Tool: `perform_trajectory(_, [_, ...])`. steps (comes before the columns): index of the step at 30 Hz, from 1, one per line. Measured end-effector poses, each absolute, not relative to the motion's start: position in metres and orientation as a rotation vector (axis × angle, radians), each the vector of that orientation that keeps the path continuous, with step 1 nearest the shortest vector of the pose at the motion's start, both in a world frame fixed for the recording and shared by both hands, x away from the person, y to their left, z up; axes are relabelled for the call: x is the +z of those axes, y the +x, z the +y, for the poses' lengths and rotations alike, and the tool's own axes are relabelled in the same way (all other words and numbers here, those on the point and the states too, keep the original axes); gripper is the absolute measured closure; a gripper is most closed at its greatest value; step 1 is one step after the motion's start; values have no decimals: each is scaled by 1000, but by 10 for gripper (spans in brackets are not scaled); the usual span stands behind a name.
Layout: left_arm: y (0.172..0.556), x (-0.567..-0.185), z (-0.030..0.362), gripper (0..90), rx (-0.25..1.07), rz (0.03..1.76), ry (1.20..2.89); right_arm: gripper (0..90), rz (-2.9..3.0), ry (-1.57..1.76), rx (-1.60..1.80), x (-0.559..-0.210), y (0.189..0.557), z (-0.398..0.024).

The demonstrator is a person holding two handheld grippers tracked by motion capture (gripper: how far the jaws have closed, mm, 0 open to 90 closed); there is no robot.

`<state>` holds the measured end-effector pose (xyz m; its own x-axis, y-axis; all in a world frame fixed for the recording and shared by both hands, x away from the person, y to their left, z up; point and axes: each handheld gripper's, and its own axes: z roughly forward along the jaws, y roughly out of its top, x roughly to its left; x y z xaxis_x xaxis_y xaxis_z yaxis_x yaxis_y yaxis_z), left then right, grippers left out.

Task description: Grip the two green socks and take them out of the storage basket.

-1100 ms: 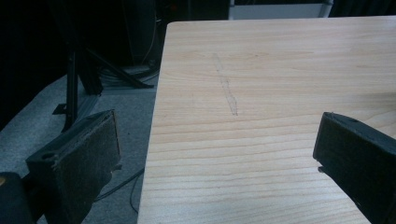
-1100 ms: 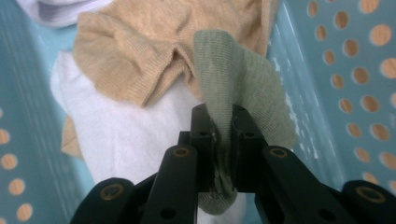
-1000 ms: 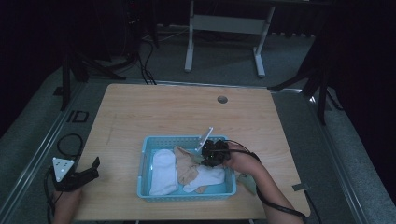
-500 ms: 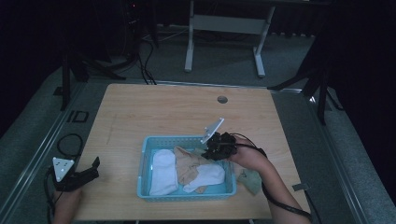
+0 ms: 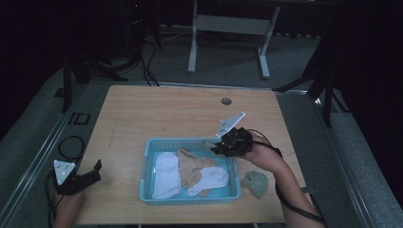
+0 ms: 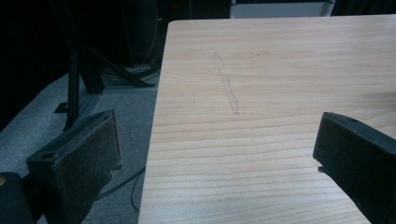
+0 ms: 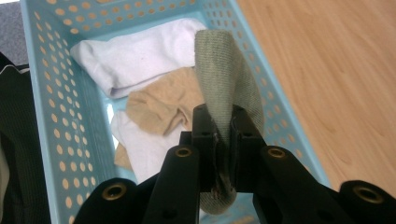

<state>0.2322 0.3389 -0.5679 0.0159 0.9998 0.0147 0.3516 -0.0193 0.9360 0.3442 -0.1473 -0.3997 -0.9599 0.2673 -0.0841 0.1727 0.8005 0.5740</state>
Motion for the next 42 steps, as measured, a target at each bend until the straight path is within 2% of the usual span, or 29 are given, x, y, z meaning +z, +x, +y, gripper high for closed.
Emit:
perform_trajectory(11, [232,-568,339,3,1022,1452,1490,827,2738,447,911,-383,347,-185])
perform_trajectory(22, [232,-568,339,3,1023,1453,1490,827,2663,588,912,-384,350,-231])
perform_trajectory(31, [232,-568,339,3,1021,1454,1491,826,2626,718,919,-402,355,-263])
perform_trajectory(42, [232,-568,339,3,1021,1455,1490,826,2623,852,864,-447,368,-283])
